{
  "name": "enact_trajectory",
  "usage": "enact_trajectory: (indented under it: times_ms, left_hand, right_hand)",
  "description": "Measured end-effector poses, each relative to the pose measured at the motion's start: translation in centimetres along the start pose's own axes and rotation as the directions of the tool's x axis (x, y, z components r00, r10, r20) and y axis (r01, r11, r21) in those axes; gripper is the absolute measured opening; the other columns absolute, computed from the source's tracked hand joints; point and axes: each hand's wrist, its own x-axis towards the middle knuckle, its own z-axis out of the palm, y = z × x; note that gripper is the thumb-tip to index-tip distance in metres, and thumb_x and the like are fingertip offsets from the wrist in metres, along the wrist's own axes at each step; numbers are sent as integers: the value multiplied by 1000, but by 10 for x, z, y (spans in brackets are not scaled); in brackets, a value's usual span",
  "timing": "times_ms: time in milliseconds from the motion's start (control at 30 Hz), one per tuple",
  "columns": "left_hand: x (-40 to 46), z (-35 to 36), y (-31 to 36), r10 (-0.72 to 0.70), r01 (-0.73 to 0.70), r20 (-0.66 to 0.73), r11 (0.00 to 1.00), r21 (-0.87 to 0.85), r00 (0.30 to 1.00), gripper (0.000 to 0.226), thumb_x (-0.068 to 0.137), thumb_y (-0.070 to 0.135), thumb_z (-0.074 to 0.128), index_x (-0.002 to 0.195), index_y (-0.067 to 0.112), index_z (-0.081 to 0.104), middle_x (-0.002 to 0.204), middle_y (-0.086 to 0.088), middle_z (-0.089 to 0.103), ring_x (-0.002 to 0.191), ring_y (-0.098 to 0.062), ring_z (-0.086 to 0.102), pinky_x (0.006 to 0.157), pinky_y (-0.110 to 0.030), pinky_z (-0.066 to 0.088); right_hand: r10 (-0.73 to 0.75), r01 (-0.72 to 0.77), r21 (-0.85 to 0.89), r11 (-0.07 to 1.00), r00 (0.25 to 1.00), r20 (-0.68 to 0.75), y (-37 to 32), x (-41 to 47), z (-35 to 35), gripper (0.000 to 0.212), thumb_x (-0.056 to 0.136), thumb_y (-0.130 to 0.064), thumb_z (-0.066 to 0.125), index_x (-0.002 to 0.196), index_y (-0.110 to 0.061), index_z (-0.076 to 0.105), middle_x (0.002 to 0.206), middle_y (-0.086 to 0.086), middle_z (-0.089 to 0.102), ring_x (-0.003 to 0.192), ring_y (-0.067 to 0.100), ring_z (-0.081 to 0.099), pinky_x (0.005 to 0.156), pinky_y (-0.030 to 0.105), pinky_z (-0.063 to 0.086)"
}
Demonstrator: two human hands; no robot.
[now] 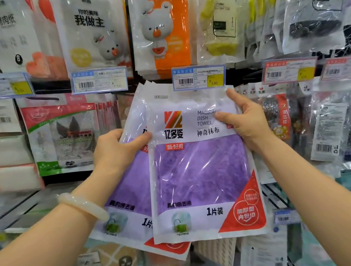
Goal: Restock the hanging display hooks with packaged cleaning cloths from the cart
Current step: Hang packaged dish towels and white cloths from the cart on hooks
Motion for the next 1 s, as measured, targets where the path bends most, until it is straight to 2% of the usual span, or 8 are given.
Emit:
enact_trajectory:
  times_ms: [100,167,300,500,700,867,933,1000]
  left_hand:
    - [-2,-3,-2,-25,26,17,997,-76,1000,34,62,42,85,58,18,61,55,2,61,48,-16,49,52,-28,41]
    - [-3,-6,-3,-35,38,20,991,-128,999,32,61,38,86,57,18,62,50,6,59,43,-12,47,47,-24,40]
    - [-1,-10,5,-51,54,18,976,-209,999,25,63,33,85,64,18,66,54,5,64,46,-9,52,48,-23,47]
    - [5,1,17,-74,81,39,976,-204,996,32,62,33,87,74,8,70,75,-13,70,62,-19,58,67,-40,54]
    - [0,7,12,-92,103,73,981,-166,993,27,62,33,87,61,16,66,63,-6,64,57,-19,55,60,-32,48]
    - [6,-5,14,-124,128,37,981,-146,992,29,60,36,87,64,16,67,72,-10,68,64,-22,60,73,-48,57]
    - [7,-8,17,-132,137,47,980,-143,990,30,61,37,87,64,16,67,70,-9,68,65,-23,60,73,-48,57]
    - [5,-10,17,-140,150,78,978,-148,987,36,61,36,87,68,7,68,69,-9,66,64,-22,58,66,-41,55]
  right_hand:
    - [3,-3,-11,1000,1000,10,-2,-5,-2,79,72,2,75,141,-5,37,135,6,53,117,19,57,94,39,52]
    - [-13,13,-34,999,1000,12,-7,-6,-1,79,71,0,77,140,-5,37,138,6,51,121,20,55,99,44,48]
    - [-49,49,-60,997,999,12,-22,-2,6,80,72,0,76,141,-6,37,143,4,46,126,18,50,102,40,46]
    - [15,-15,-2,1000,999,-37,-25,-2,0,78,72,4,74,141,-3,37,134,7,52,103,13,63,85,32,56]
    - [60,-60,18,998,998,-24,-16,-7,-7,78,73,8,72,141,-1,35,128,6,54,97,8,63,81,25,56]
    - [23,-23,-15,1000,999,28,-27,4,6,78,74,6,72,142,-2,34,143,12,45,122,23,53,98,42,49]
    - [32,-31,-17,999,998,56,-30,7,8,77,75,7,71,142,-2,35,141,13,48,121,26,55,97,46,49]
    - [39,-38,-16,999,998,43,-30,7,6,77,75,7,71,142,-2,35,139,13,50,118,25,57,96,46,50]
